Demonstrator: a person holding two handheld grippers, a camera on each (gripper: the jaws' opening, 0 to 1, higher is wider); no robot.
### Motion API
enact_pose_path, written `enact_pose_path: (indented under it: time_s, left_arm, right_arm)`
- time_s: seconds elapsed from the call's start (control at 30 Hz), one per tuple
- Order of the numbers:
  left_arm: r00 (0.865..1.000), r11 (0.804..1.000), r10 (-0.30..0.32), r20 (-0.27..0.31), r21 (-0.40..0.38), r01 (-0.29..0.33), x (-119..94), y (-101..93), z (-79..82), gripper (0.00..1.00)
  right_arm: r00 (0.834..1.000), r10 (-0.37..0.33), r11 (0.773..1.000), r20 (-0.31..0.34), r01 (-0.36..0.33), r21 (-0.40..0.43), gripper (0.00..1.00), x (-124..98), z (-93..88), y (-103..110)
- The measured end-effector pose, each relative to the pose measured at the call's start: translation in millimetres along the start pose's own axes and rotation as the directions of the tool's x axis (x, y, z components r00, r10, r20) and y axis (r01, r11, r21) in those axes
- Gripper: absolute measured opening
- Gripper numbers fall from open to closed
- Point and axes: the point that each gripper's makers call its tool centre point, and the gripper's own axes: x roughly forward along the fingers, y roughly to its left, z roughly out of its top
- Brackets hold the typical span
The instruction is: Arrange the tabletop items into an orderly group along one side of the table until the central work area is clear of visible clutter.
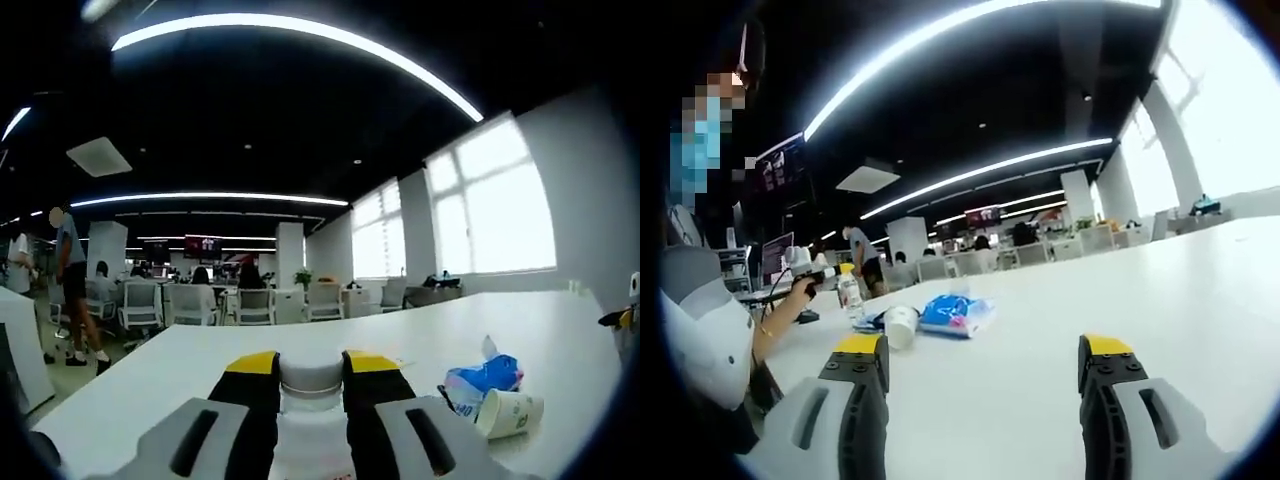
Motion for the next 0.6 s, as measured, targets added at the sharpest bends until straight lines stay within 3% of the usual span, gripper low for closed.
enact_pose_path:
  time_s: [0.5,0.6]
  left_arm:
    - [0.996,1.000,-0.007,0.086,0.013,0.006,-1.9,1.6,5.5,0.23]
    - [0.994,0.999,-0.017,0.106,0.049,0.012,-4.1,0.7,7.1,0.23]
  right_arm:
    - [0.999,0.030,1.000,-0.023,-0.030,-0.006,0.74,11.5,-2.5,7.5]
    - [0.999,0.035,0.999,-0.028,-0.036,-0.009,0.74,12.9,-2.9,9.4]
